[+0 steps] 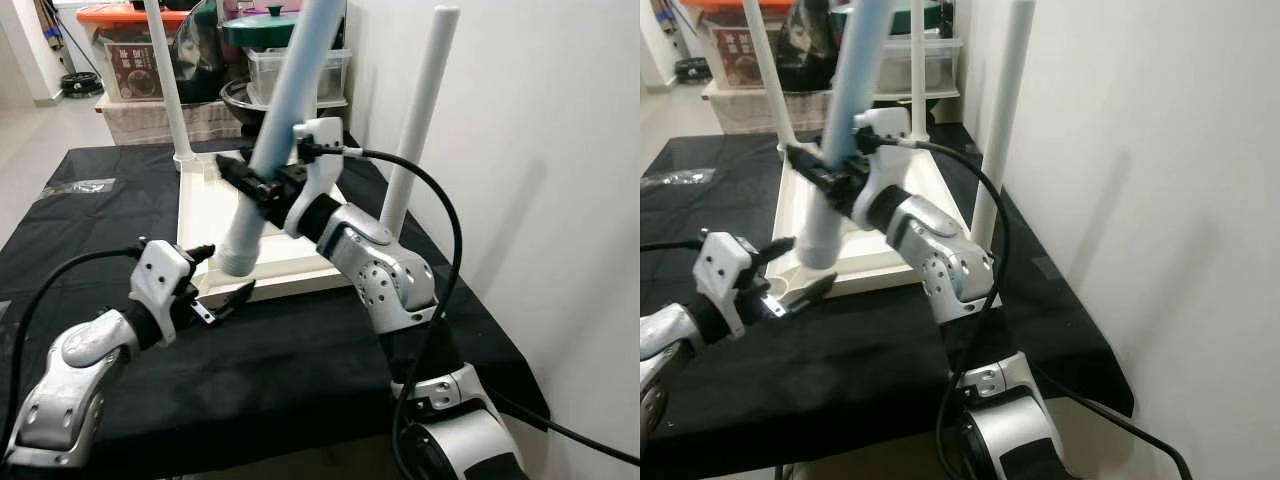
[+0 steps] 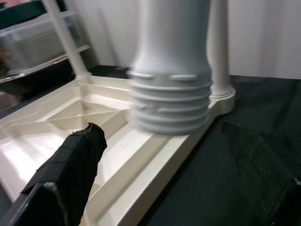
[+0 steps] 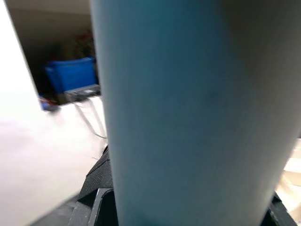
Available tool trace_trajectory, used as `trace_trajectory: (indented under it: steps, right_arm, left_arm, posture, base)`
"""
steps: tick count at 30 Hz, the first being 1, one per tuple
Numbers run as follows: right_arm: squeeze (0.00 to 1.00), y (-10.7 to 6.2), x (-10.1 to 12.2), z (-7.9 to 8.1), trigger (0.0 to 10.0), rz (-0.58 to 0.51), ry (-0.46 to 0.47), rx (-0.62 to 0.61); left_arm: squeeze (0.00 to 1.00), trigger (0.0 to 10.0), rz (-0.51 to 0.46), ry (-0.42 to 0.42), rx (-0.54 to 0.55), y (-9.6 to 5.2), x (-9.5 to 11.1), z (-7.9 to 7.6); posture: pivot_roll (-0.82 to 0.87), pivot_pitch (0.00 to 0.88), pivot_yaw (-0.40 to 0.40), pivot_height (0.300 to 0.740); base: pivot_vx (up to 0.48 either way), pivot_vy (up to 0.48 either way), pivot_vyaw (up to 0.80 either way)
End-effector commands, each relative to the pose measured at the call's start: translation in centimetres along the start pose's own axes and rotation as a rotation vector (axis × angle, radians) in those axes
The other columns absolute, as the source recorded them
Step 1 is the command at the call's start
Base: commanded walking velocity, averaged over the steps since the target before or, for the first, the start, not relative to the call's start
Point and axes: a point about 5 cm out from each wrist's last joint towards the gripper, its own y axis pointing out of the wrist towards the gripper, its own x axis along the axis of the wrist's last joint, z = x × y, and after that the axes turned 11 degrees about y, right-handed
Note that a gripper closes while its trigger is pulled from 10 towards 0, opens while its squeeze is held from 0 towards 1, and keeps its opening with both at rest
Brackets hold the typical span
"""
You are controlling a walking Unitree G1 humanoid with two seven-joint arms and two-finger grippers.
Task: Building children table
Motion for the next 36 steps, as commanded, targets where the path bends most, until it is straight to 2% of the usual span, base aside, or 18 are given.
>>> trace_trajectory:
  steps: [1, 2, 3, 4, 6, 7, 10, 12, 13, 15, 16, 17, 19, 23, 27, 36]
  right_arm:
    - [0.00, -0.4, 0.4, -1.2, 0.0, -0.037, -0.043, -0.075]
    - [0.00, -0.7, 0.5, -1.8, 0.0, -0.043, -0.065, -0.111]
    - [0.00, -0.7, 0.5, -1.8, 0.0, -0.043, -0.065, -0.111]
    - [0.00, -1.8, 0.6, -3.2, 3.6, -0.069, -0.082, -0.209]
    - [0.00, -2.2, 0.7, -3.6, 3.6, -0.079, -0.092, -0.244]
    - [0.00, -2.6, 0.7, -4.1, 10.0, -0.095, -0.098, -0.281]
    - [0.00, -3.2, 0.9, -4.7, 10.0, -0.122, -0.117, -0.332]
    - [0.00, -3.2, 0.9, -4.7, 10.0, -0.122, -0.117, -0.332]
    - [0.00, -3.5, 1.0, -5.0, 10.0, -0.137, -0.155, -0.375]
    - [0.00, -3.5, 1.0, -5.0, 10.0, -0.137, -0.155, -0.375]
    - [0.00, -3.9, 1.1, -5.3, 10.0, -0.156, -0.173, -0.404]
    - [0.00, -3.9, 1.1, -5.3, 10.0, -0.156, -0.173, -0.404]
    - [0.00, -5.0, 1.5, -5.6, 10.0, -0.228, -0.170, -0.437]
    - [0.00, -6.3, 1.6, -5.8, 10.0, -0.284, -0.154, -0.462]
    - [0.00, -7.2, 1.2, -6.0, 10.0, -0.283, -0.143, -0.487]
    - [0.00, -7.5, 0.1, -5.6, 10.0, -0.272, -0.144, -0.499]
  left_arm:
    - [0.47, 10.0, 0.012, -0.007, 0.054, -0.4, 0.1, 0.2]
    - [0.00, 10.0, 0.012, -0.017, 0.080, -0.6, 0.1, 0.2]
    - [0.00, 10.0, 0.012, -0.017, 0.080, -0.6, 0.1, 0.2]
    - [0.00, 10.0, 0.008, -0.098, 0.198, -1.0, 0.0, 0.0]
    - [0.00, 10.0, 0.009, -0.126, 0.238, -1.1, 0.0, -0.1]
    - [0.00, 10.0, 0.038, -0.135, 0.274, -1.2, -0.5, -0.5]
    - [0.00, 10.0, 0.088, -0.159, 0.304, -1.5, -1.5, -1.3]
    - [0.00, 10.0, 0.088, -0.159, 0.304, -1.5, -1.5, -1.3]
    - [0.00, 10.0, 0.101, -0.170, 0.308, -1.6, -1.8, -1.8]
    - [0.00, 10.0, 0.101, -0.170, 0.308, -1.6, -1.8, -1.8]
    - [0.00, 10.0, 0.109, -0.187, 0.306, -1.7, -1.9, -2.5]
    - [0.00, 10.0, 0.109, -0.187, 0.306, -1.7, -1.9, -2.5]
    - [0.00, 10.0, 0.127, -0.214, 0.314, -2.2, -2.1, -3.1]
    - [0.00, 10.0, 0.139, -0.220, 0.334, -2.5, -2.2, -2.8]
    - [0.00, 10.0, 0.139, -0.226, 0.343, -2.4, -2.0, -2.8]
    - [0.00, 10.0, 0.145, -0.230, 0.330, -2.2, -2.0, -3.7]
  posture:
    - [0.05, 0.000, -0.054, 0.740]
    - [0.05, 0.000, -0.053, 0.740]
    - [0.05, 0.000, -0.053, 0.740]
    - [0.05, 0.000, -0.047, 0.740]
    - [0.05, 0.000, -0.046, 0.740]
    - [0.05, 0.000, -0.048, 0.740]
    - [0.04, 0.000, -0.053, 0.740]
    - [0.04, 0.000, -0.053, 0.740]
    - [0.04, 0.000, -0.054, 0.740]
    - [0.04, 0.000, -0.054, 0.740]
    - [0.03, 0.000, -0.051, 0.740]
    - [0.03, 0.000, -0.051, 0.740]
    - [0.01, 0.000, -0.043, 0.740]
    - [0.00, 0.000, -0.037, 0.740]
    - [-0.01, 0.000, -0.025, 0.740]
    - [0.00, 0.000, -0.017, 0.740]
  base:
    - [0.000, 0.000, 0.00]
    - [0.000, 0.000, 0.00]
    - [0.000, 0.000, 0.00]
    - [0.000, 0.000, 0.00]
    - [0.000, 0.000, 0.00]
    - [0.000, 0.000, 0.00]
    - [0.000, 0.000, 0.00]
    - [0.000, 0.000, 0.00]
    - [0.000, 0.000, 0.00]
    - [0.000, 0.000, 0.00]
    - [0.000, 0.000, 0.00]
    - [0.000, 0.000, 0.00]
    - [0.000, 0.000, 0.00]
    - [0.000, 0.132, 0.00]
    - [0.000, 0.322, 0.00]
    - [0.000, 0.368, 0.00]
